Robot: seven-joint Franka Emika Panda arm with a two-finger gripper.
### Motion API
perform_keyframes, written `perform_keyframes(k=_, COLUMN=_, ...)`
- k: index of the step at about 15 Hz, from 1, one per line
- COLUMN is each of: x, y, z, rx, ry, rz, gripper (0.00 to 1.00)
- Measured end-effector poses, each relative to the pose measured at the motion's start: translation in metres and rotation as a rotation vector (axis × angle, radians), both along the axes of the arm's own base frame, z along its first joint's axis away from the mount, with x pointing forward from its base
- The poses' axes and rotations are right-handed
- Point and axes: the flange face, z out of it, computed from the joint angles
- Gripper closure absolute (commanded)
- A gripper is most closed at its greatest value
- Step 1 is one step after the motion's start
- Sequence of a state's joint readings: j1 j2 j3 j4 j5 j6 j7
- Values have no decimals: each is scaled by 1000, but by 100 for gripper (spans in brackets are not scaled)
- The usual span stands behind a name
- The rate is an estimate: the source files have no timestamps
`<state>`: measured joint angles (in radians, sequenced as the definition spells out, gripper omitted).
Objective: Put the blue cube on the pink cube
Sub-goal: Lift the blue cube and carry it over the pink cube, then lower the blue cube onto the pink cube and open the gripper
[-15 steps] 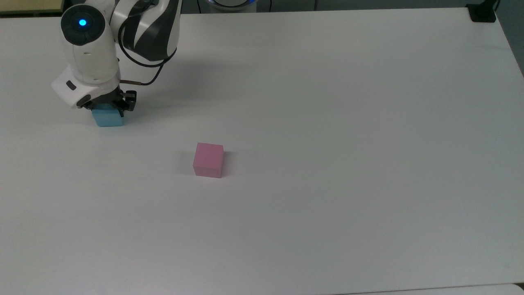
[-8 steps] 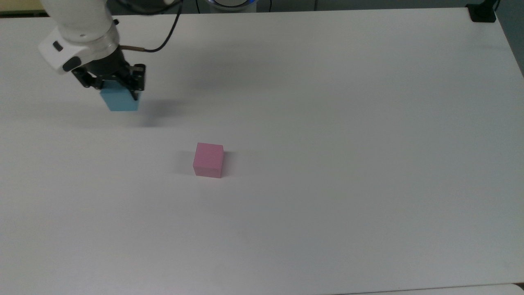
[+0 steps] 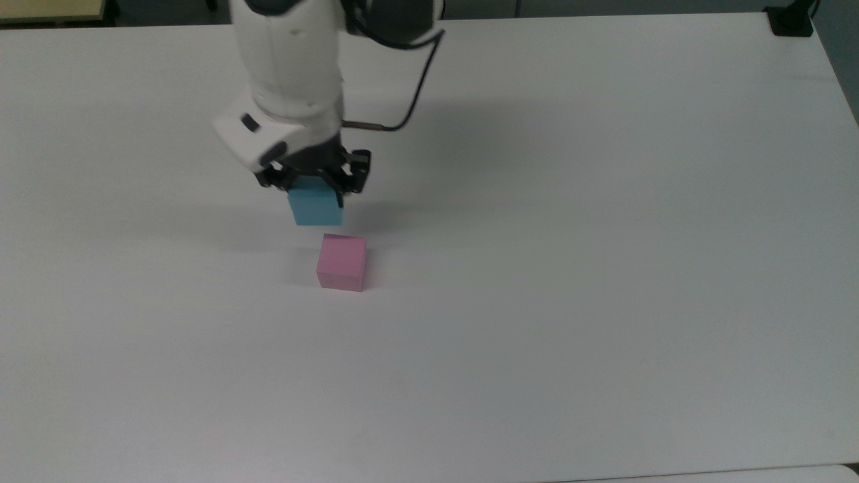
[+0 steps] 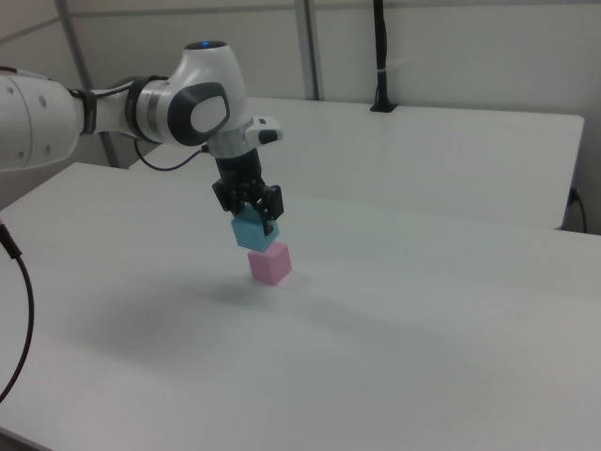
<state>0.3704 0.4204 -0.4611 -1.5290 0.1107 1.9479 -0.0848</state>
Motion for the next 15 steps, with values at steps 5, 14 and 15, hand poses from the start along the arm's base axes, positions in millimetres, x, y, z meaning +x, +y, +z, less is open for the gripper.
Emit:
perform_keyframes(k=5, x=20, y=13, z=-25, rx=-32, ry=-15, rz=-18, gripper=68)
perform_keyframes(k=14, x=25, y=25, z=-42, rx=-31, ry=-16, rz=-41, gripper=56)
perform_keyframes(k=15, x=27, y=25, z=-41, rx=-31, ry=-37, rz=-52, gripper=56)
